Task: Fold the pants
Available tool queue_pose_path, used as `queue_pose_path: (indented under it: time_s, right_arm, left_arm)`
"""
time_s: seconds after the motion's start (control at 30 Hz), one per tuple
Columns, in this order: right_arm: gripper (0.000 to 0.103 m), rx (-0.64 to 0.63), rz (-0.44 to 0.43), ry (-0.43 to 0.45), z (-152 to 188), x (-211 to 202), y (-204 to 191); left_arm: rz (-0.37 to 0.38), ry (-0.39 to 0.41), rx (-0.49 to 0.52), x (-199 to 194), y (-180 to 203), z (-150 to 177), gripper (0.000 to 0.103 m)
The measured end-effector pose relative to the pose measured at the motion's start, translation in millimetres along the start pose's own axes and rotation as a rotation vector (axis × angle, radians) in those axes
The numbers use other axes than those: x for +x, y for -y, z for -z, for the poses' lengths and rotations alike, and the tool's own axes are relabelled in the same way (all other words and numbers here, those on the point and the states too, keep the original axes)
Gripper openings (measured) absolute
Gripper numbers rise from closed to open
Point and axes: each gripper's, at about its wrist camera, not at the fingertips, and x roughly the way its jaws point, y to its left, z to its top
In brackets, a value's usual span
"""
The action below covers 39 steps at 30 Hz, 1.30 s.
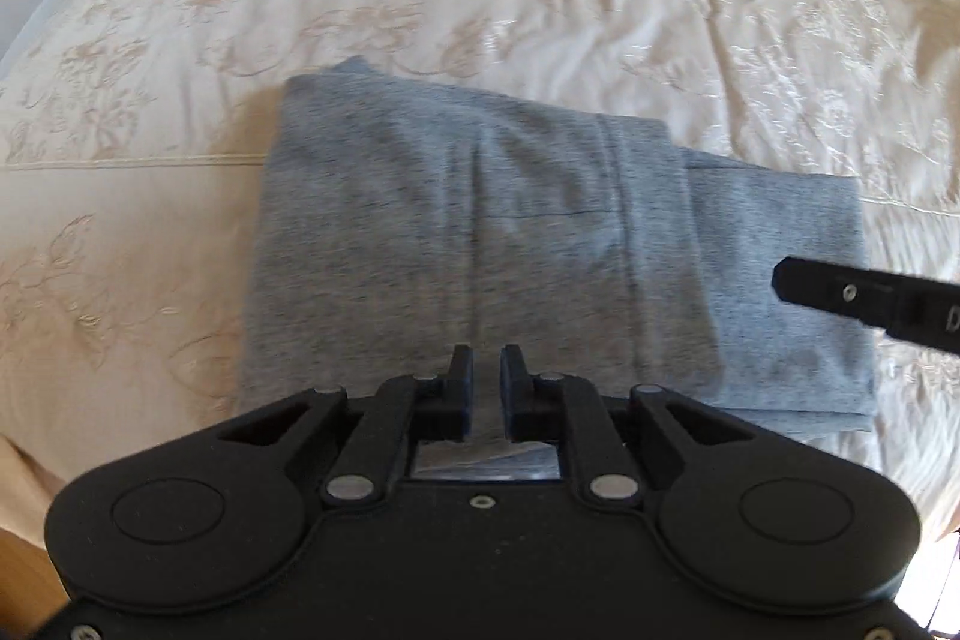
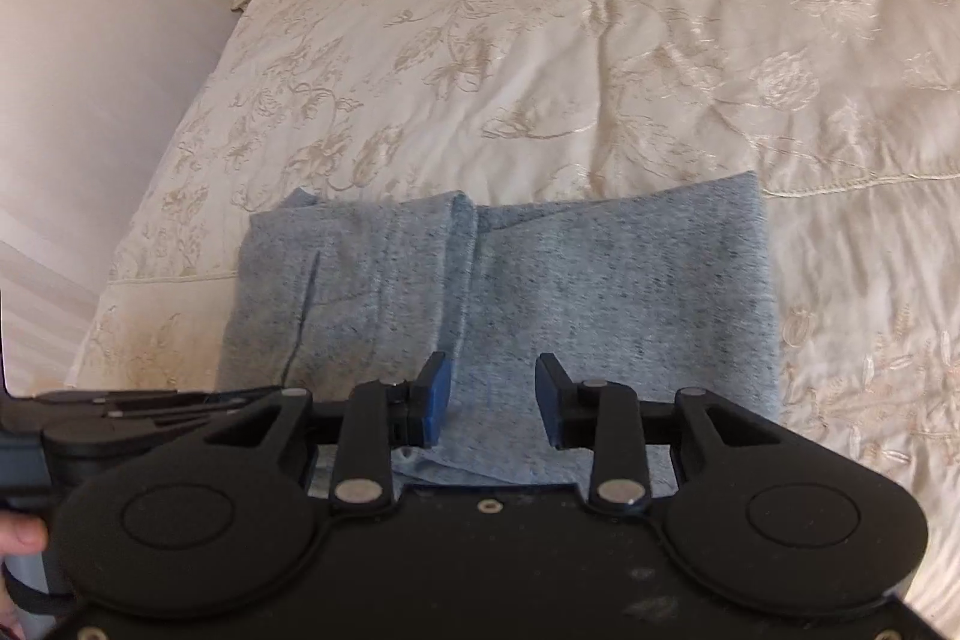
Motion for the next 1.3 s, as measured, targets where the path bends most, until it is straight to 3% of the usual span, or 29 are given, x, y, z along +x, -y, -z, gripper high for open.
queue_pose_path:
  time_s: [0.13,0.4,0.67,0.73,0.8,0.87,1.03,1.17,1.3]
  right_arm:
    - [0.039,-0.011,-0.037,-0.026,-13.0,26.9,-17.1]
    - [0.041,0.053,0.033,-0.145,-13.1,87.9,-23.1]
    - [0.045,0.208,0.005,-0.148,-5.7,104.8,-7.8]
    - [0.041,0.21,-0.024,-0.153,-4.8,105.7,-7.6]
    - [0.03,0.212,-0.069,-0.177,-4.8,105.8,-8.7]
    - [0.009,0.184,-0.061,-0.172,-5.1,101.1,-16.5]
    - [0.008,0.018,-0.044,-0.119,-13.7,73.8,-54.1]
    - [0.007,-0.043,-0.106,-0.025,-25.5,22.2,-75.3]
    - [0.007,-0.052,-0.049,0.079,-27.9,-37.1,-60.5]
  left_arm:
    - [-0.045,-0.035,-0.051,14.6,-27.8,1.5,0.019]
    - [0.005,-0.111,0.046,43.8,-36.7,-7.6,0.019]
    - [0.064,-0.113,0.089,32.2,-51.5,-5.8,0.019]
    - [0.064,-0.108,0.088,26.4,-57.8,-3.0,0.019]
    - [0.068,-0.105,0.074,21.2,-64.9,-0.2,0.019]
    - [0.06,-0.1,0.048,15.9,-71.9,3.3,0.019]
    - [0.01,-0.08,-0.09,6.4,-99.8,5.0,0.019]
    - [-0.008,-0.049,-0.2,-6.0,-117.6,7.1,0.019]
    - [-0.009,-0.03,-0.218,-9.0,-108.6,6.6,0.019]
